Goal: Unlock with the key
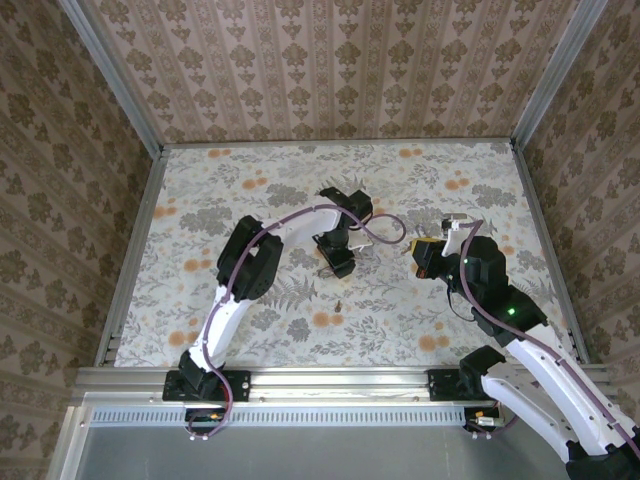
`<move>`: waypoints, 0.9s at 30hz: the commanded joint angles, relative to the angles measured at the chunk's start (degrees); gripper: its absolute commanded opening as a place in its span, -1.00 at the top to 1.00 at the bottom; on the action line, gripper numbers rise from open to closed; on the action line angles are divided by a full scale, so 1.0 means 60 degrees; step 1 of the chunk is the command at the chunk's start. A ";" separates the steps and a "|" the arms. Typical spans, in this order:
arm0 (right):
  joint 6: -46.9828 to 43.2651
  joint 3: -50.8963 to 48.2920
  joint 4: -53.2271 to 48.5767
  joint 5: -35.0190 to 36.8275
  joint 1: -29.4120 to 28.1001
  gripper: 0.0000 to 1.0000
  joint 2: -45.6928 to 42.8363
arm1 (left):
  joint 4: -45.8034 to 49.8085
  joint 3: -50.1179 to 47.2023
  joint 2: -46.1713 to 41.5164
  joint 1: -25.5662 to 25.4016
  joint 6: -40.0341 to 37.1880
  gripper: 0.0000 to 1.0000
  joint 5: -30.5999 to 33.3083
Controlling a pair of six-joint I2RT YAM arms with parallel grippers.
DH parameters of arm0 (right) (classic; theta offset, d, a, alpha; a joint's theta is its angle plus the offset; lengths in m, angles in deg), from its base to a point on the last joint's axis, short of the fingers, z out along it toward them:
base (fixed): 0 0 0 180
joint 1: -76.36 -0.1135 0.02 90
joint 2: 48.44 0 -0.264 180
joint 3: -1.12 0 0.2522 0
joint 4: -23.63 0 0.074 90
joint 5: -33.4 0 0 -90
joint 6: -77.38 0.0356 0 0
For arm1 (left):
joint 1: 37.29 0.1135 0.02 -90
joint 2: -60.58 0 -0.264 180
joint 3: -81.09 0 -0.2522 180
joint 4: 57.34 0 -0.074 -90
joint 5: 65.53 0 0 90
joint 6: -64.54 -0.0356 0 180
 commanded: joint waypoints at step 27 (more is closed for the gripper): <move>0.0546 -0.0133 0.0116 -0.0362 0.0068 1.00 0.0218 | -0.5639 -0.5172 -0.4210 -0.0541 0.0165 0.32 0.1131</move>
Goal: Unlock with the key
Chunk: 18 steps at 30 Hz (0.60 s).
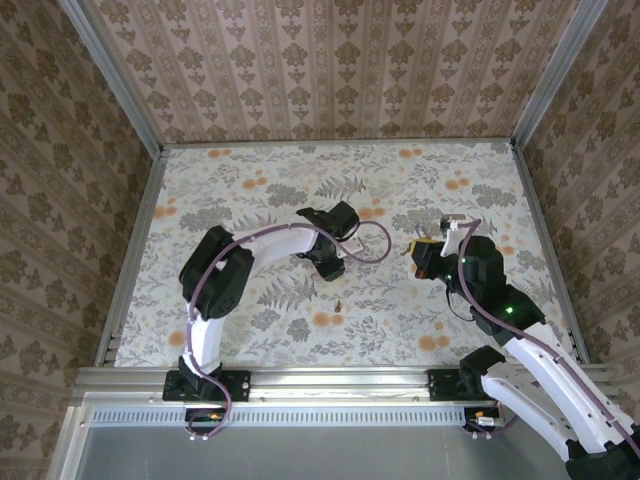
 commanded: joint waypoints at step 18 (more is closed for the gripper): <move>0.1944 0.0101 0.0677 -0.0891 -0.0158 1.00 0.0625 | -0.7515 -0.5114 -0.5100 -0.2253 -0.0856 0.37 0.2262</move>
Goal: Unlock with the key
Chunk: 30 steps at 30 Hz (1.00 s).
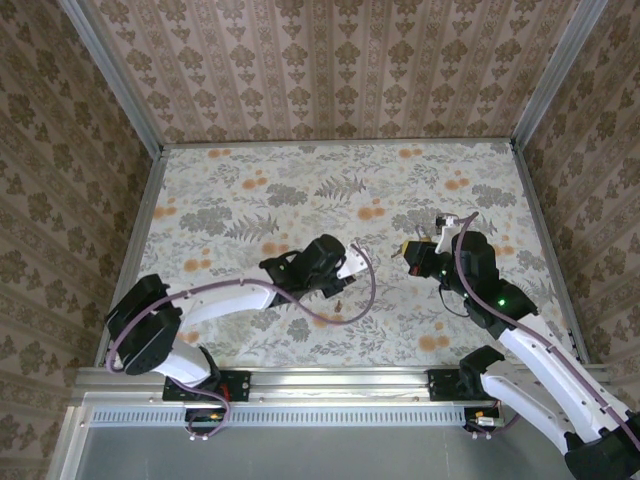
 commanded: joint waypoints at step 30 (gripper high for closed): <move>0.1701 -0.0253 0.1694 0.0490 -0.1671 1.00 0.0163 | -0.1831 -0.0656 -0.1209 -0.0887 -0.0571 0.39 0.0981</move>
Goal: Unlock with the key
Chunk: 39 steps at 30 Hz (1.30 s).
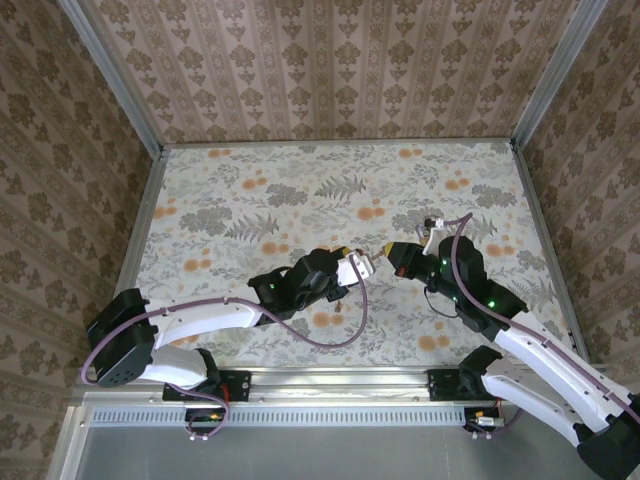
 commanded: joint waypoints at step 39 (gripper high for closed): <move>-0.0939 0.0121 0.0195 0.1112 -0.1036 1.00 0.0332 | -0.0010 0.0320 -0.0145 -0.0075 0.0424 0.43 -0.0462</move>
